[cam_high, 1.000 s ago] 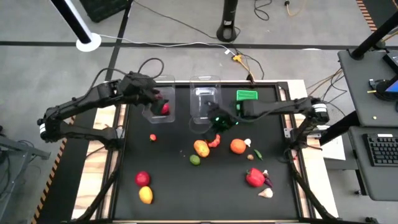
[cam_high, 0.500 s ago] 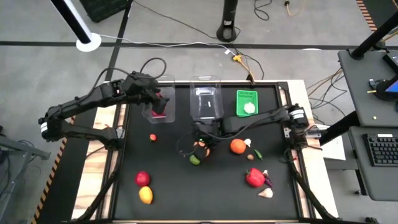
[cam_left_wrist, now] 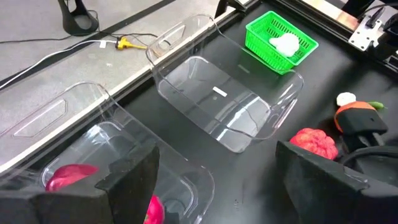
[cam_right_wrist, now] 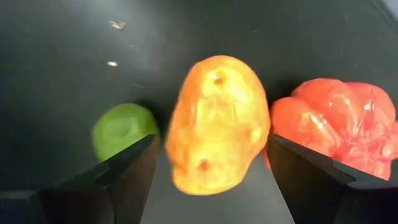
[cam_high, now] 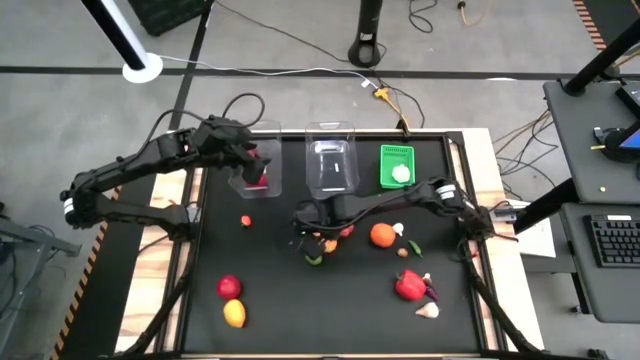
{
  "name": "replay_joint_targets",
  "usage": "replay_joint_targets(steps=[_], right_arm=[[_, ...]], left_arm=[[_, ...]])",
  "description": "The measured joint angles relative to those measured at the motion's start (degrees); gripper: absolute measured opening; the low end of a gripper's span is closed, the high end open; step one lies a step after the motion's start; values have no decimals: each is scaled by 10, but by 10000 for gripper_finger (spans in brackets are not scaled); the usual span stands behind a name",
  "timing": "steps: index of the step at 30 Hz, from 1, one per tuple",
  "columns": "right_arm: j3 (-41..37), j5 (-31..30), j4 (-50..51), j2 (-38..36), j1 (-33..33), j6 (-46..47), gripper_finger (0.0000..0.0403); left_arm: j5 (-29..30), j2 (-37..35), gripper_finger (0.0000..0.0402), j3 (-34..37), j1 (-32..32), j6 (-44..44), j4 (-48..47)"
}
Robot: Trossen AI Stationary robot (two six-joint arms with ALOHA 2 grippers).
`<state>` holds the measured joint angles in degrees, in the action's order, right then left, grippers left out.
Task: Sort produce into baskets
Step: Put the potato into the right transparent bin
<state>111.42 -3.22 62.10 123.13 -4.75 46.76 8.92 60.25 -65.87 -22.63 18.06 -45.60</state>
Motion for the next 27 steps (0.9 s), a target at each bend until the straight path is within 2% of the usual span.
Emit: replay_joint_targets(steps=[6, 15, 27], right_arm=[[21, 0, 8, 38, 0, -9, 293], [22, 0, 3, 48, 2, -17, 284], [21, 44, -8, 46, 5, -27, 186]], left_arm=[[0, -18, 302, 0, 1, 0, -19], [3, -56, 302, 0, 1, 0, -25], [10, -76, 302, 0, 1, 4, -25]])
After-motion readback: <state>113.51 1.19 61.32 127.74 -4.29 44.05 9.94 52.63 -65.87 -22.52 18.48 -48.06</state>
